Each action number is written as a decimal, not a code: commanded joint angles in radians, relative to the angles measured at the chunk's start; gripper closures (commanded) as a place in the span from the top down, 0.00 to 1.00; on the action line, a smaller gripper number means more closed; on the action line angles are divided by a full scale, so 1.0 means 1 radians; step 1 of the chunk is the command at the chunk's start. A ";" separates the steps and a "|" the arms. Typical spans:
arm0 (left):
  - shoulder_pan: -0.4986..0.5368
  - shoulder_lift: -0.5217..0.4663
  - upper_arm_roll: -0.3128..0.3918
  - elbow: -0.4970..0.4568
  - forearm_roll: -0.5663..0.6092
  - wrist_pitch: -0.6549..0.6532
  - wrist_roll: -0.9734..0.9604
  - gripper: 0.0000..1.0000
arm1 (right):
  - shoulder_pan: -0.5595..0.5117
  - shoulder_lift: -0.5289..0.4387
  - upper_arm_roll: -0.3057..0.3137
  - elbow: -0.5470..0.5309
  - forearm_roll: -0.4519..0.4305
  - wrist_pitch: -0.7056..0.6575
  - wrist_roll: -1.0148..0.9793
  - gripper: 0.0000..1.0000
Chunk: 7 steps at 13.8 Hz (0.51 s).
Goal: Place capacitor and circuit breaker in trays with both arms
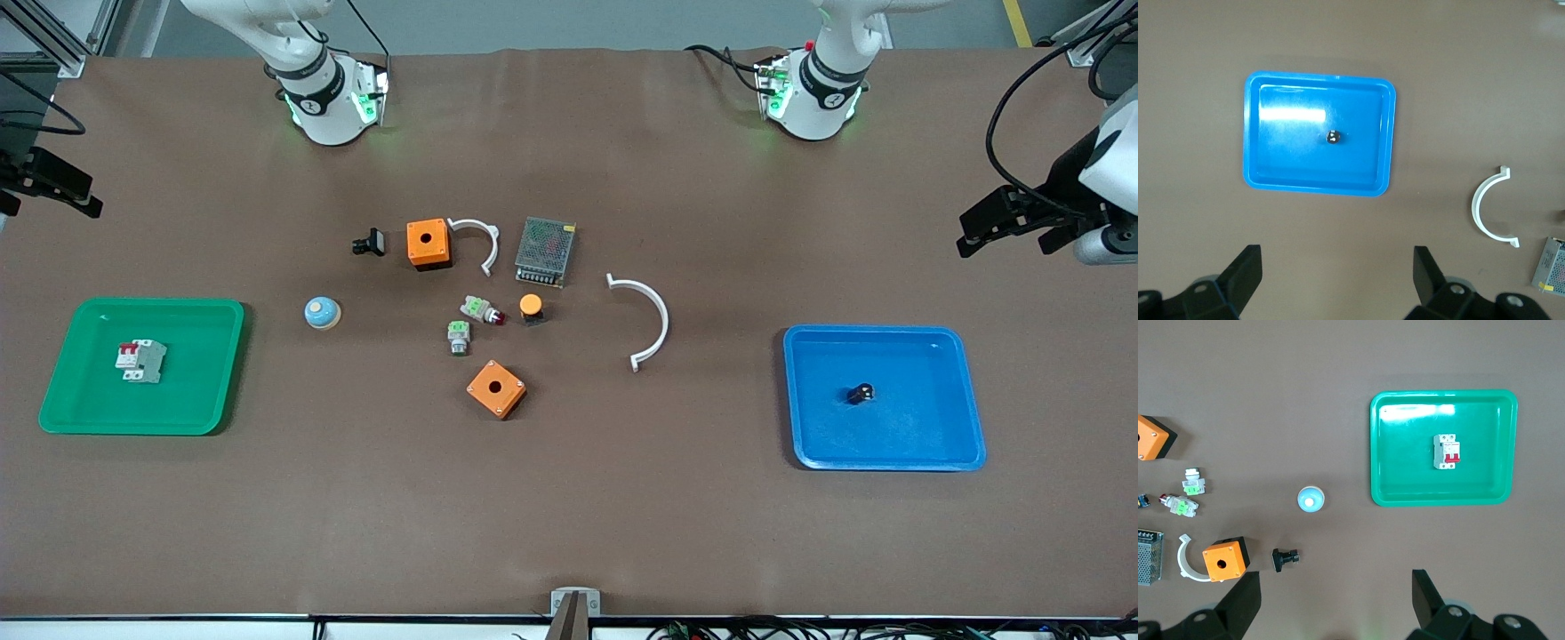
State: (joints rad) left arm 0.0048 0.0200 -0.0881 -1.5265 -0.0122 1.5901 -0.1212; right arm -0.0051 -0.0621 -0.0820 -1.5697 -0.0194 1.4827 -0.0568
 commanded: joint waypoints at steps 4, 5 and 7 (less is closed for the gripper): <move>0.011 -0.017 -0.004 -0.011 -0.017 -0.012 0.014 1.00 | 0.007 -0.021 -0.004 -0.021 0.039 0.011 0.017 1.00; 0.012 -0.015 -0.004 -0.009 -0.017 -0.012 0.018 1.00 | 0.007 -0.021 -0.002 -0.021 0.042 0.011 0.017 1.00; 0.014 -0.014 0.004 -0.007 -0.015 -0.010 0.038 1.00 | 0.008 -0.021 -0.002 -0.021 0.047 0.010 0.017 1.00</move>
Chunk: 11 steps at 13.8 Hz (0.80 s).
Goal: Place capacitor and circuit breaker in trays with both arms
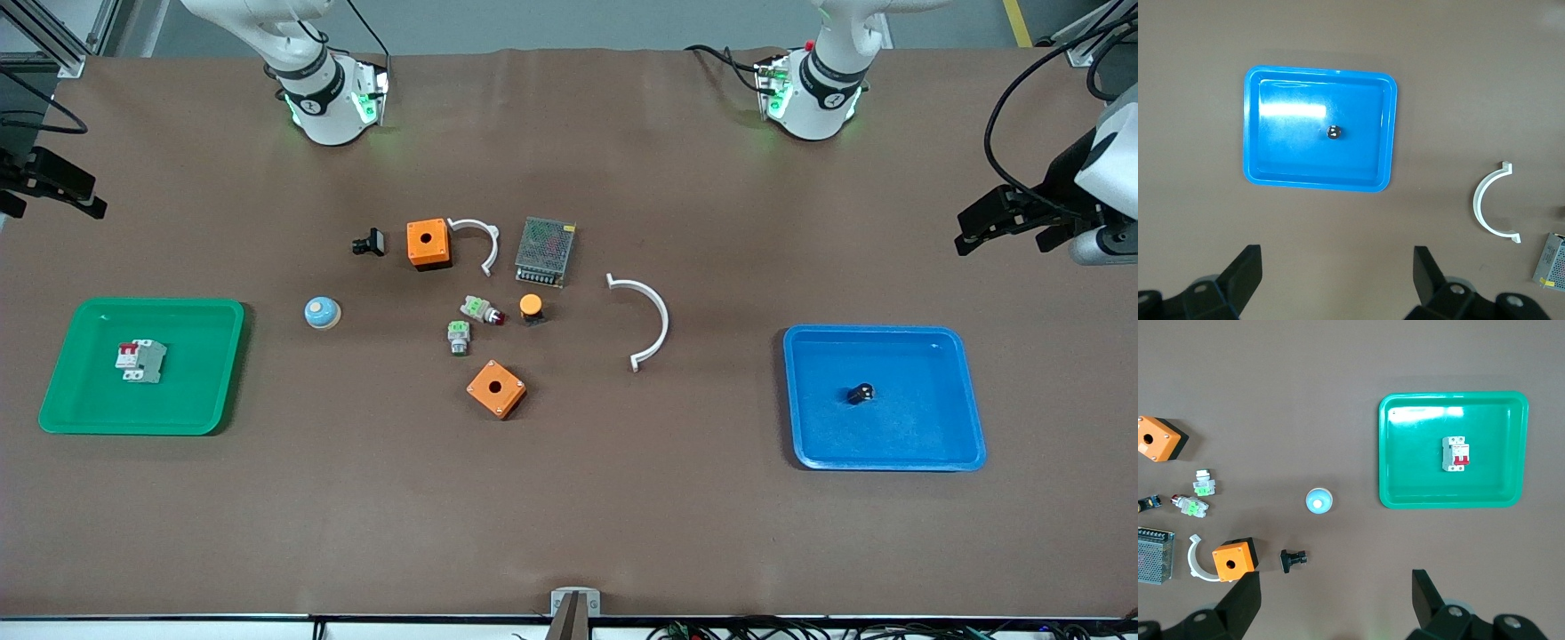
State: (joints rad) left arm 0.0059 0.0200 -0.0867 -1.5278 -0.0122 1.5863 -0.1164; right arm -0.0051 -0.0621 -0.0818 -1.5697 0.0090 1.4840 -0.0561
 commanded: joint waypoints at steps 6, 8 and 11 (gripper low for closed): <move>0.009 -0.015 0.001 -0.006 -0.005 -0.005 0.073 1.00 | 0.008 -0.021 -0.003 -0.021 0.031 0.010 0.013 1.00; 0.008 -0.015 0.002 -0.006 -0.002 -0.003 0.075 1.00 | 0.008 -0.021 -0.003 -0.021 0.029 0.010 0.012 1.00; 0.008 -0.017 -0.001 -0.006 -0.002 -0.003 0.073 1.00 | 0.007 -0.021 -0.003 -0.021 0.029 0.010 0.006 1.00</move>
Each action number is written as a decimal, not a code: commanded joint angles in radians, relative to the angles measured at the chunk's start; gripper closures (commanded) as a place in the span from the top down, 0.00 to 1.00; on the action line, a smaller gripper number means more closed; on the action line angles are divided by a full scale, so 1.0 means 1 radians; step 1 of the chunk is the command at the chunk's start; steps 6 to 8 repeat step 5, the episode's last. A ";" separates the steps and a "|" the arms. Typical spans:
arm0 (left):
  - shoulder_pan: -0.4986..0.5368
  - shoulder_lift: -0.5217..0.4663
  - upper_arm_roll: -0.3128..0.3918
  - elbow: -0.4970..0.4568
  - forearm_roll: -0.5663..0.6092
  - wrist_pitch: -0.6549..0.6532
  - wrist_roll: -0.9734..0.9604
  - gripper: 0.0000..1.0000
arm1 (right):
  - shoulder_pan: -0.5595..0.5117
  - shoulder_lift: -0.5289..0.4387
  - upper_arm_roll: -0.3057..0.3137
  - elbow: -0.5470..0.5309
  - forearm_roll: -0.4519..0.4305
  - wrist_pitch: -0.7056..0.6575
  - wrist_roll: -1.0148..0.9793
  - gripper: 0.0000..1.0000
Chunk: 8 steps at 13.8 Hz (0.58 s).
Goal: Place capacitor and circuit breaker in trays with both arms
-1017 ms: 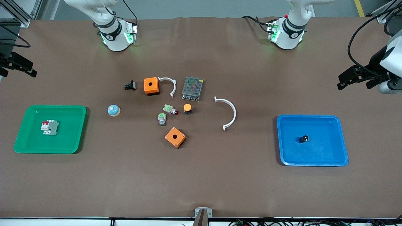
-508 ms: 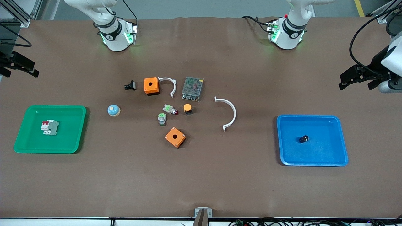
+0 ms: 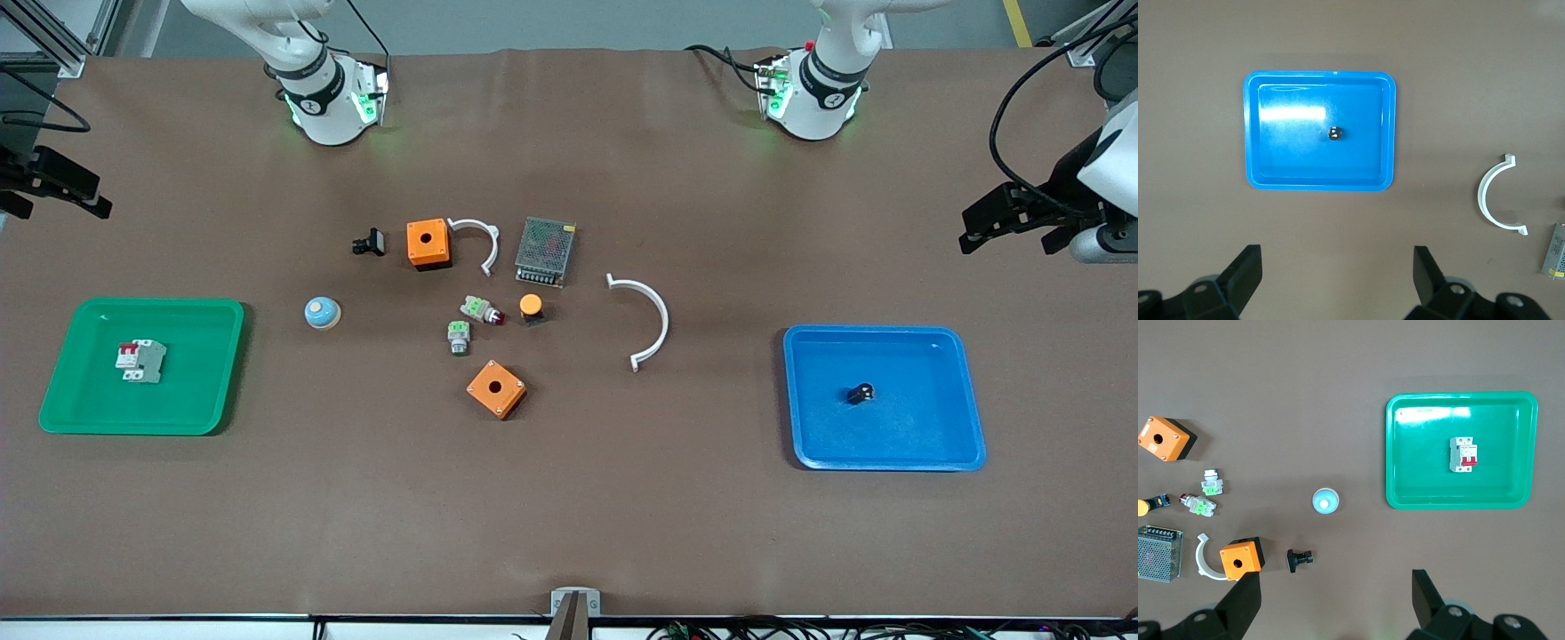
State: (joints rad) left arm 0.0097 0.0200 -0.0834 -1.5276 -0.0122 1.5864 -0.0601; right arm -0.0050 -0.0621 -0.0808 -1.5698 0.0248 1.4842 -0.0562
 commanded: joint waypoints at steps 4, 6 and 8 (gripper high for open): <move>0.004 -0.020 -0.009 -0.006 0.014 -0.003 0.014 1.00 | 0.007 -0.019 -0.004 -0.021 0.014 0.010 0.004 1.00; 0.003 -0.020 -0.009 -0.006 0.014 -0.003 0.013 1.00 | 0.007 -0.021 -0.004 -0.021 0.014 0.008 0.004 1.00; 0.003 -0.020 -0.009 -0.006 0.014 -0.003 0.013 1.00 | 0.007 -0.021 -0.004 -0.021 0.014 0.008 0.004 1.00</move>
